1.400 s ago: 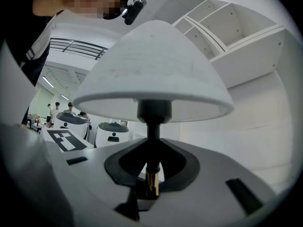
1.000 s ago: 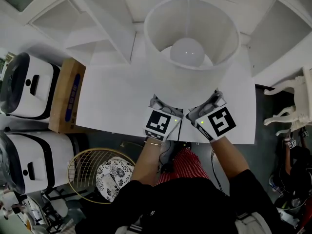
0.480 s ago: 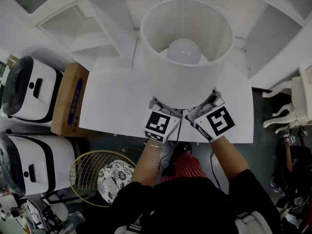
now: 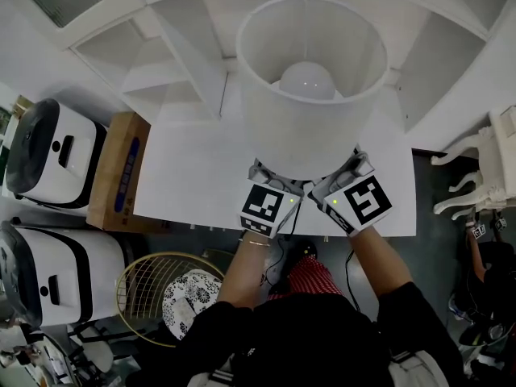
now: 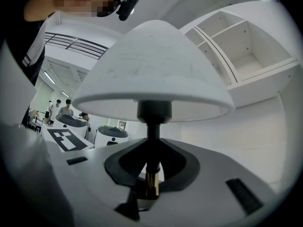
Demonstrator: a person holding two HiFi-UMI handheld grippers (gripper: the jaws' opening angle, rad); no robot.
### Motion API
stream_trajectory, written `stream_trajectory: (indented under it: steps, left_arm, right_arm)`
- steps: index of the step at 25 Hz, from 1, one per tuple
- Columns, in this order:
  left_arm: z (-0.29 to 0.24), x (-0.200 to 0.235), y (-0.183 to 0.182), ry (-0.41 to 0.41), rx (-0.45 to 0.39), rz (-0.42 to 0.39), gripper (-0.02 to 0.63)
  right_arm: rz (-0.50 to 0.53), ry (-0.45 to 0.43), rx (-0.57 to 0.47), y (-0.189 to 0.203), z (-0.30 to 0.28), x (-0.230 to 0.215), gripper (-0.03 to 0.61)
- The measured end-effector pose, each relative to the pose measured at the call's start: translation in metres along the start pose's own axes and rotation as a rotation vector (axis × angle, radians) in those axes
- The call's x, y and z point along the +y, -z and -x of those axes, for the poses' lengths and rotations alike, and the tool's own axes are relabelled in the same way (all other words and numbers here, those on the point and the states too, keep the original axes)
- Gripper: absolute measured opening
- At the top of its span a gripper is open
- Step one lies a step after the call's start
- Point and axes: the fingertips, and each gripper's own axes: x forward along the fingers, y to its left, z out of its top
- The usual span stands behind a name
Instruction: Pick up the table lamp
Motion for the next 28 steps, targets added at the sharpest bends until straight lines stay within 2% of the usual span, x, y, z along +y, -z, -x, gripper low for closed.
stream_trajectory:
  steps: [11, 28]
  left_arm:
    - [-0.001, -0.014, -0.022, 0.021, -0.007, -0.010, 0.095]
    - [0.004, -0.027, -0.045, 0.018, -0.003, -0.015, 0.095]
  right_arm:
    - [0.002, 0.011, -0.007, -0.023, 0.011, -0.003, 0.072]
    - [0.009, -0.021, -0.007, -0.053, 0.022, 0.001, 0.073]
